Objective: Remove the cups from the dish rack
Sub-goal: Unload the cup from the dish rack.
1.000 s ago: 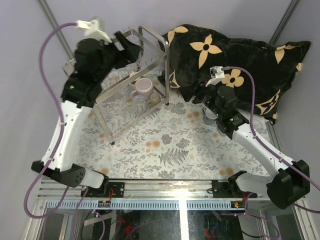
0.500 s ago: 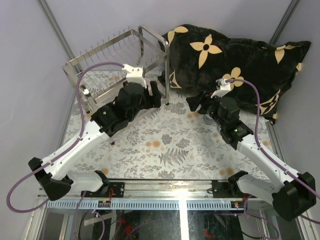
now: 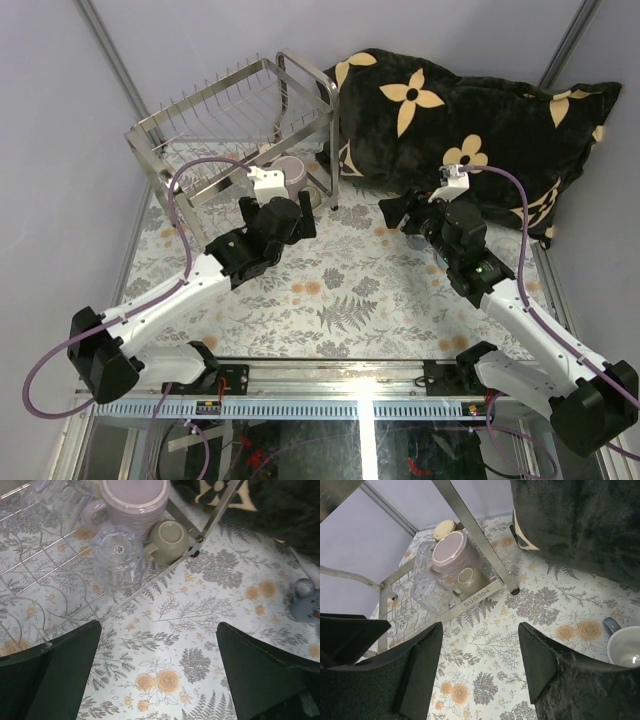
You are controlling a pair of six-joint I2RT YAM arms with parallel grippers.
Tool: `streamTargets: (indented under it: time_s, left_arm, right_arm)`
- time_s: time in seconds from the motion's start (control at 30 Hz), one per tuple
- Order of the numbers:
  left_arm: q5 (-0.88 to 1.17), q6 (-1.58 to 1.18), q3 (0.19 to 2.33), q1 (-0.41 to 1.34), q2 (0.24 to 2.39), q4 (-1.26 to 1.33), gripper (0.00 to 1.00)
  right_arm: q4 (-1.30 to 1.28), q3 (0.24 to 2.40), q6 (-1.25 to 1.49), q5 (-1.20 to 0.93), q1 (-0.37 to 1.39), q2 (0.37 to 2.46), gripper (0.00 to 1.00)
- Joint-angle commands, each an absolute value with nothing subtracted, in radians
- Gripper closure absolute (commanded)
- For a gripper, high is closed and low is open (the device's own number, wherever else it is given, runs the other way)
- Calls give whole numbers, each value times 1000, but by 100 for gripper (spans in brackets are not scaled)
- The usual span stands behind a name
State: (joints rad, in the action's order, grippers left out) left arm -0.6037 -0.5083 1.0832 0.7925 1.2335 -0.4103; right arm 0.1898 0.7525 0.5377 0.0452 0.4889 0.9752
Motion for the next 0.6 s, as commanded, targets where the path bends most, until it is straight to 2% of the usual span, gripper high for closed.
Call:
streamTargets:
  time_s: [0.0, 0.37, 0.57]
  left_arm:
    - [-717, -541, 1044, 788, 1255, -273, 0]
    - [-682, -568, 1012, 652, 1373, -177, 0]
    - [-738, -541, 968, 641, 1432, -63, 1]
  right_arm:
    - [201, 753, 519, 77, 493, 950, 31]
    - [210, 758, 514, 70, 493, 977, 31]
    - [209, 758, 505, 74, 493, 982, 31]
